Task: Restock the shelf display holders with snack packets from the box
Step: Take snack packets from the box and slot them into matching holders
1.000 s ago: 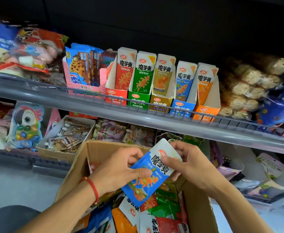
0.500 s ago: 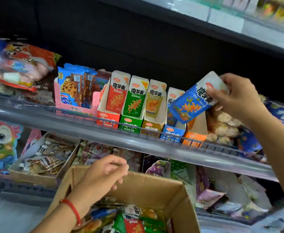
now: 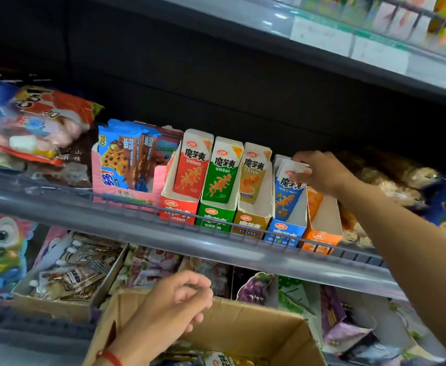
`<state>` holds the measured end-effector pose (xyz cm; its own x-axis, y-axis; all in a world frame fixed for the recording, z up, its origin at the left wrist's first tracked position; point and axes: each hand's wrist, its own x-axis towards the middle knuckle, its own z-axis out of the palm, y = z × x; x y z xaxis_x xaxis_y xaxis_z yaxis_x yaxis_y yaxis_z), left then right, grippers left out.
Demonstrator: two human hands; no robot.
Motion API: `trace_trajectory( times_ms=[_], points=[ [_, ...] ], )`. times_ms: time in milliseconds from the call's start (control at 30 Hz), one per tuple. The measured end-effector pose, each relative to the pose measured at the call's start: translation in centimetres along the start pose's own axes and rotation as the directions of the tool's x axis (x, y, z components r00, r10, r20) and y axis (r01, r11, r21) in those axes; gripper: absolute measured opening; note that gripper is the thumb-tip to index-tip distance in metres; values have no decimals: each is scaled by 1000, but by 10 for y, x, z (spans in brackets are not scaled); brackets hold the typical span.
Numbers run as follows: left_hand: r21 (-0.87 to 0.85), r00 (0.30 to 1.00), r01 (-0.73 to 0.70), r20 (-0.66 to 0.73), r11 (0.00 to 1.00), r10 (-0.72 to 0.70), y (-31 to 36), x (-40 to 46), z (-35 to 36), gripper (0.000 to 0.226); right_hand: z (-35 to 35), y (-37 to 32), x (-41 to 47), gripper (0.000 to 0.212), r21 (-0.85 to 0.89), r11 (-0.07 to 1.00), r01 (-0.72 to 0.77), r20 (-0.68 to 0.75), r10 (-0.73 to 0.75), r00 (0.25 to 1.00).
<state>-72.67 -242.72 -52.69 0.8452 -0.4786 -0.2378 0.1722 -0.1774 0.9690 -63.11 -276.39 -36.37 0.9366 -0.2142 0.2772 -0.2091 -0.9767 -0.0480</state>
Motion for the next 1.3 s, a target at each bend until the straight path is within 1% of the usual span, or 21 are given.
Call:
trace_trajectory(
  times_ms=[100,200,267,367,433,533,600,667,700,733,767,800,833,867,900,933,967,1033,1100,1200,1300],
  points=[
    [29,1000,-14,11,999,13,0,0,-1,17,6,-1,5,47,-85,996,8,-59,-13,998],
    [45,1000,-17,13,999,16,1,-2,-1,17,11,-1,4,43,-161,986,50,-133,-72,988],
    [64,1000,-20,12,998,19,0,-2,-2,17,16,-1,3,45,-195,979,63,-169,-97,981],
    [98,1000,-19,5,995,19,-2,-2,-5,17,21,0,0,48,-235,971,48,-191,-95,977],
    [154,1000,-23,1,988,23,-4,-4,-7,16,22,1,-6,47,-207,977,46,-231,-95,968],
    [277,1000,-10,-25,961,18,-10,-4,-10,12,23,-5,-28,39,-81,992,98,-337,-120,934],
    [386,999,-9,-37,923,25,-14,-5,-12,11,27,-17,-56,30,-6,976,216,-389,-201,899],
    [470,999,-11,-28,882,27,-18,-7,-11,11,34,-31,-95,19,110,913,392,-384,-324,864],
    [507,999,-16,-23,862,32,-20,-9,-9,12,39,-39,-117,14,187,869,458,-336,-381,861],
    [539,999,-21,-21,842,38,-23,-11,-8,13,47,-47,-139,12,268,827,494,-248,-437,865],
    [571,999,-22,-18,820,40,-25,-12,-7,14,59,-54,-161,13,341,794,504,-117,-496,860],
    [606,999,-19,-13,795,34,-27,-13,-6,15,73,-61,-181,15,380,781,496,42,-550,834],
    [643,1000,-16,-6,766,26,-29,-15,-5,17,90,-68,-198,21,366,791,491,204,-583,787],
    [680,1000,-18,1,733,24,-31,-16,-4,18,110,-73,-213,29,312,807,501,347,-588,731],
    [718,1000,-20,4,696,25,-34,-17,-5,20,129,-78,-225,37,231,826,513,477,-556,680],
    [749,1000,-20,4,662,27,-36,-17,-5,22,145,-82,-234,43,132,845,519,585,-489,647],
    [771,1000,-16,-1,637,26,-37,-18,-6,24,158,-87,-241,45,45,854,518,651,-419,634],
    [789,1000,-6,-11,615,23,-36,-19,-7,24,177,-95,-249,42,-62,865,499,697,-320,642],
    [788,1000,-7,-13,616,28,-36,-18,-7,23,194,-97,-253,37,-130,850,511,703,-284,652],
    [780,999,-2,-22,626,30,-37,-16,-7,23,215,-95,-258,29,-172,819,547,689,-297,661],
    [766,999,-5,-29,642,42,-36,-14,-5,23,221,-91,-258,25,-170,800,575,671,-333,662]
  ],
)
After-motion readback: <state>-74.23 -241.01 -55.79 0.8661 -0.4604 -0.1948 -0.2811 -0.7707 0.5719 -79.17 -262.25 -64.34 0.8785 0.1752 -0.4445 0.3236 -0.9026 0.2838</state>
